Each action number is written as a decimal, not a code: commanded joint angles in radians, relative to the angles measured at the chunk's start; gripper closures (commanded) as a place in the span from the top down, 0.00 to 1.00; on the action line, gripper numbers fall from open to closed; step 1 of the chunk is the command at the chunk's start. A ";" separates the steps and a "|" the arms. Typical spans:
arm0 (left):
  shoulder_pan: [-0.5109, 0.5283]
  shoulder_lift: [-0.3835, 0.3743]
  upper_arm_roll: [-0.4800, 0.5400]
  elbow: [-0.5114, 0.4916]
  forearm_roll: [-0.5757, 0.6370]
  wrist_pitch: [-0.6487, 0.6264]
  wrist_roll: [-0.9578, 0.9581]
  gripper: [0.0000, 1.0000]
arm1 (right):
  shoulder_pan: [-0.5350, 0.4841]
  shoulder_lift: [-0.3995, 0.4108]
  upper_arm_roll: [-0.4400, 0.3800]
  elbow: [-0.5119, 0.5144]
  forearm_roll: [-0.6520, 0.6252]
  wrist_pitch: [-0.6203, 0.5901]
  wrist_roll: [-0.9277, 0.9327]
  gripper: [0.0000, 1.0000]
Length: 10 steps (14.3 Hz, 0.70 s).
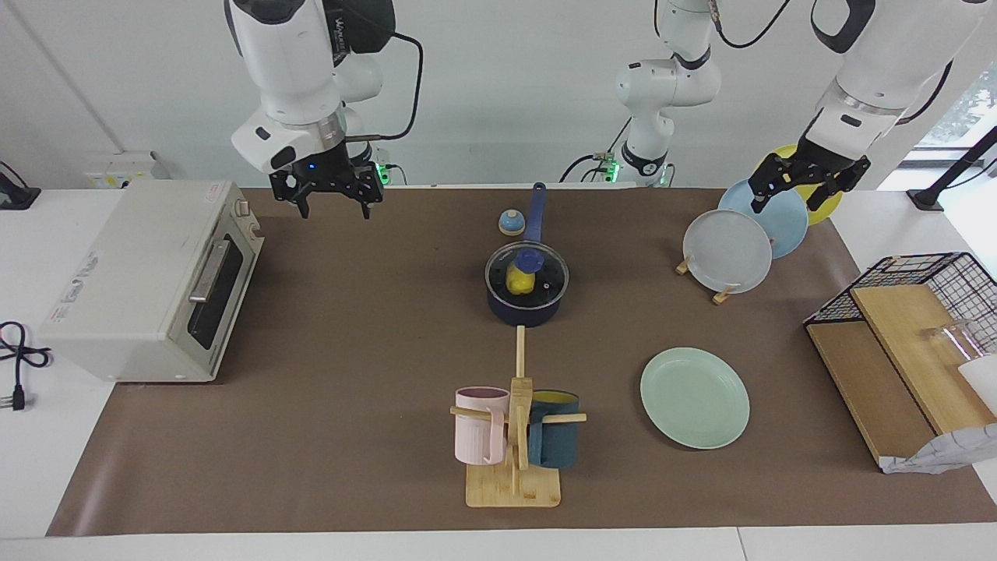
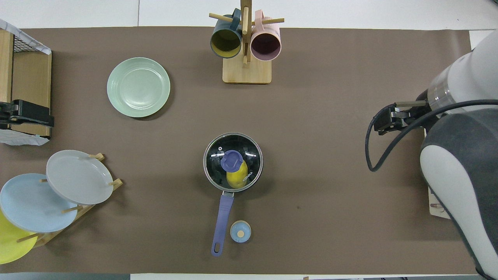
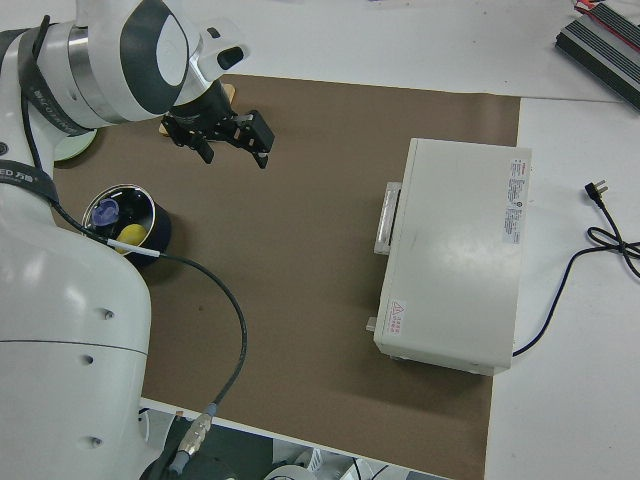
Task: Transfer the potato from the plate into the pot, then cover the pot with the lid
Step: 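Open the right gripper and withdraw it from the lid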
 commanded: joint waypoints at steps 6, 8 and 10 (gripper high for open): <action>0.001 -0.019 0.003 -0.020 -0.012 0.006 0.000 1.00 | -0.001 -0.032 -0.119 -0.054 0.015 0.019 -0.122 1.00; 0.001 -0.019 0.005 -0.020 -0.010 0.006 0.000 1.00 | -0.005 -0.038 -0.155 -0.065 0.015 0.022 -0.159 1.00; 0.001 -0.019 0.003 -0.020 -0.010 0.006 0.000 1.00 | -0.018 -0.038 -0.158 -0.066 0.015 0.025 -0.160 1.00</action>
